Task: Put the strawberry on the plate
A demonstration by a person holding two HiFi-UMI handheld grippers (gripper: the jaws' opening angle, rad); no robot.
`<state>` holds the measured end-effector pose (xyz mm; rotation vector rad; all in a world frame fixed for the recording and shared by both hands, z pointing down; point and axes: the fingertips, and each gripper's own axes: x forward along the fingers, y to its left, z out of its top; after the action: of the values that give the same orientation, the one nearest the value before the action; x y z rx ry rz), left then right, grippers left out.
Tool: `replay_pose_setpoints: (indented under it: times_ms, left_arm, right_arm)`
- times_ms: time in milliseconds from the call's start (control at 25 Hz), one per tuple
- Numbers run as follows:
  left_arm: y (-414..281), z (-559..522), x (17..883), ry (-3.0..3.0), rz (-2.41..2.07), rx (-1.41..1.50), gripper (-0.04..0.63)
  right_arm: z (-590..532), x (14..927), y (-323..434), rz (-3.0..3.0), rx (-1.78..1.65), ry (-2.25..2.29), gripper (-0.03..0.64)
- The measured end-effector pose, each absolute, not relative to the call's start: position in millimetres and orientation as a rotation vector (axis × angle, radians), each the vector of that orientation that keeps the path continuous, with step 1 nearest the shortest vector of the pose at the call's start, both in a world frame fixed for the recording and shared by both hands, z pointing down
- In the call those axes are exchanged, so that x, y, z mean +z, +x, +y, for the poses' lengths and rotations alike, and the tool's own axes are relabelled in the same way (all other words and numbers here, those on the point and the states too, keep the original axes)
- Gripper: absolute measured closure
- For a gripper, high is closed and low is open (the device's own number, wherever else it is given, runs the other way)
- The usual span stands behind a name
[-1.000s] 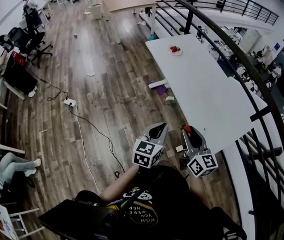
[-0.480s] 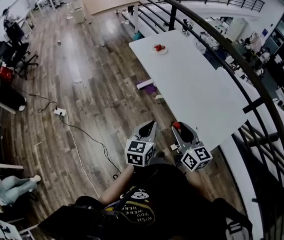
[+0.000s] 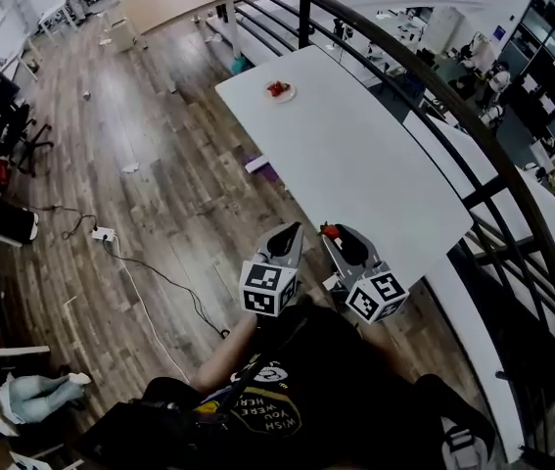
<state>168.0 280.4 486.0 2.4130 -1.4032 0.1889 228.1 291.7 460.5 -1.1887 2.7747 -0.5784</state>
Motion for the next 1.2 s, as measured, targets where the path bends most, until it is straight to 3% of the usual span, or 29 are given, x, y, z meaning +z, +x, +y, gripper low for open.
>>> replay_pose_setpoints:
  times_ms: [560,1200]
  left_arm:
    - [160,203,489,2.393,-1.457,0.261,0.591]
    - [94,149,499,2.486,-1.194,0.261,0.591]
  right_arm:
    - [224,467,228,2.739,-0.652,-1.237,0.469]
    - [159,471,144,2.746,-0.654,-1.283,0.469]
